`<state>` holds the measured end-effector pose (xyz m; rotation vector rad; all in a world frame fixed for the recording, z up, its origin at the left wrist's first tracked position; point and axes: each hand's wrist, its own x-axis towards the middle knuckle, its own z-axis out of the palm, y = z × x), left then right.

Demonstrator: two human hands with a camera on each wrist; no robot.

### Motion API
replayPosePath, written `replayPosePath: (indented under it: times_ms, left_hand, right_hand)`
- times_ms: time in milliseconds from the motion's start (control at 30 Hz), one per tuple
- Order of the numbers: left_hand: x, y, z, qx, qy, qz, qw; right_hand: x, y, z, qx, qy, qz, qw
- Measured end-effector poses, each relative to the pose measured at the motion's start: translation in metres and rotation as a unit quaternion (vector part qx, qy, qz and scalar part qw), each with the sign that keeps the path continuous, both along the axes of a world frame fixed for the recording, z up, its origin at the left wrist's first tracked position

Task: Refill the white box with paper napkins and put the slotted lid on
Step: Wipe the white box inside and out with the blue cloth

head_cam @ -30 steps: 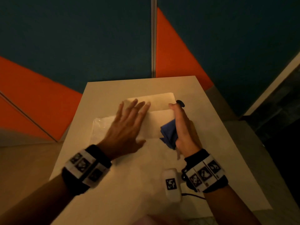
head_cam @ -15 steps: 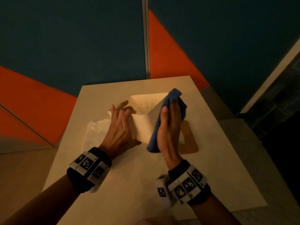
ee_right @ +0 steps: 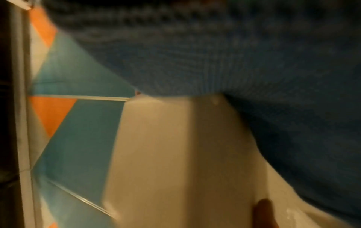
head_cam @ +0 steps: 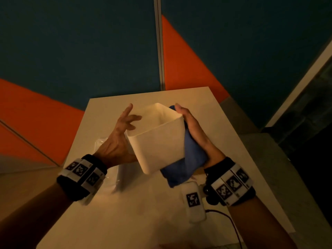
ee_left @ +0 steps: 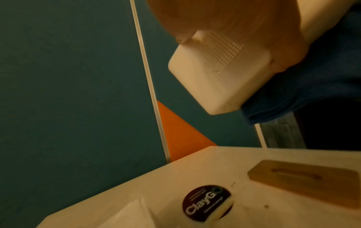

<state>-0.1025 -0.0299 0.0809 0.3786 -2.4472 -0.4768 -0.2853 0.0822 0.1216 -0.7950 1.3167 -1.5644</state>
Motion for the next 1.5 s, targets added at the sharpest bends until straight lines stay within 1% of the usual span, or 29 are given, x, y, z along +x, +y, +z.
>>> replayPosePath:
  times_ms: [33,67,100,133,200,267,333,367,433,500,567,633,667,700,800,833,900,967,1000,1100,1133,1167,1233,1267,1333,1433,1500]
  left_hand:
    - [-0.002,0.000,0.003,0.038,-0.027,0.013,0.999]
    - [-0.004,0.001,0.007,0.079,-0.060,0.030,0.995]
    - [-0.006,0.001,0.009,0.092,-0.088,0.050,0.991]
    - [-0.007,0.000,0.012,0.058,-0.113,0.065,0.990]
    - [-0.007,0.004,0.012,-0.041,-0.124,0.080,0.988]
    - [-0.008,0.018,0.013,-0.083,-0.126,0.086,0.985]
    - [-0.017,0.041,0.009,-0.176,-0.160,0.090,0.967]
    - [-0.022,0.050,0.006,-0.210,-0.171,0.106,0.957]
    - [-0.034,0.059,0.006,-0.222,-0.147,0.169,0.949]
    - [-0.038,0.057,0.010,-0.211,-0.102,0.198,0.952]
    - [-0.034,0.049,0.013,-0.174,-0.035,0.175,0.968]
    - [-0.025,0.039,0.013,-0.113,0.029,0.142,0.983]
    - [-0.021,0.033,0.012,-0.088,0.048,0.132,0.986]
    - [-0.018,0.027,0.011,-0.060,0.057,0.125,0.989]
    - [-0.012,0.016,0.006,0.033,0.047,0.111,0.992]
    - [-0.012,0.015,0.005,0.054,0.037,0.112,0.992]
    - [-0.013,0.015,0.005,0.089,0.020,0.112,0.989]
    - [-0.016,0.017,0.004,0.110,0.013,0.106,0.988]
    - [-0.018,0.018,0.003,0.112,0.010,0.108,0.988]
    - [-0.022,0.020,0.000,0.106,0.002,0.131,0.986]
    - [-0.022,0.021,0.000,0.099,0.004,0.140,0.985]
    - [-0.021,0.022,0.001,0.099,0.010,0.144,0.985]
    - [-0.019,0.023,0.001,0.111,0.038,0.132,0.984]
    - [-0.018,0.021,0.000,0.115,0.052,0.123,0.984]
    - [-0.015,0.017,0.000,0.112,0.066,0.114,0.985]
    - [-0.013,0.015,0.004,0.102,0.062,0.110,0.987]
    - [-0.014,0.016,0.008,0.108,0.043,0.118,0.986]
  right_hand:
    - [0.000,-0.002,0.000,0.014,-0.031,0.016,0.999]
    - [0.001,-0.005,-0.004,0.031,-0.055,0.009,0.998]
    - [0.001,-0.007,-0.009,0.048,-0.077,-0.004,0.996]
    - [0.003,-0.008,-0.013,0.061,-0.091,-0.029,0.994]
    - [0.004,-0.008,-0.015,0.068,-0.119,-0.077,0.988]
    - [0.003,-0.009,-0.016,0.059,-0.133,-0.114,0.983]
    - [0.007,-0.012,-0.021,0.059,-0.127,-0.131,0.981]
    - [0.012,-0.013,-0.024,0.065,-0.123,-0.135,0.981]
    - [0.025,-0.015,-0.032,0.065,-0.112,-0.136,0.982]
    - [0.037,-0.014,-0.037,0.062,-0.091,-0.163,0.981]
    - [0.044,-0.010,-0.035,0.034,-0.030,-0.221,0.974]
    - [0.049,-0.005,-0.035,0.024,0.079,-0.273,0.959]
    - [0.049,-0.003,-0.036,0.021,0.113,-0.289,0.950]
    - [0.046,-0.003,-0.037,0.013,0.124,-0.304,0.945]
    - [0.027,-0.009,-0.047,-0.025,0.119,-0.339,0.933]
    - [0.023,-0.011,-0.050,-0.030,0.137,-0.345,0.928]
    - [0.026,-0.012,-0.055,-0.027,0.200,-0.349,0.915]
    - [0.046,-0.007,-0.057,-0.038,0.268,-0.336,0.902]
    - [0.059,-0.003,-0.058,-0.060,0.317,-0.326,0.889]
    - [0.081,0.001,-0.076,-0.105,0.495,-0.274,0.818]
    - [0.084,0.001,-0.081,-0.103,0.530,-0.256,0.802]
    - [0.083,0.000,-0.085,-0.098,0.549,-0.246,0.793]
    - [0.079,-0.001,-0.083,-0.088,0.550,-0.247,0.793]
    - [0.076,-0.002,-0.077,-0.082,0.537,-0.259,0.798]
    - [0.067,-0.005,-0.060,-0.081,0.487,-0.297,0.817]
    - [0.045,-0.012,-0.040,-0.079,0.413,-0.361,0.832]
    - [0.031,-0.018,-0.035,-0.057,0.360,-0.365,0.857]
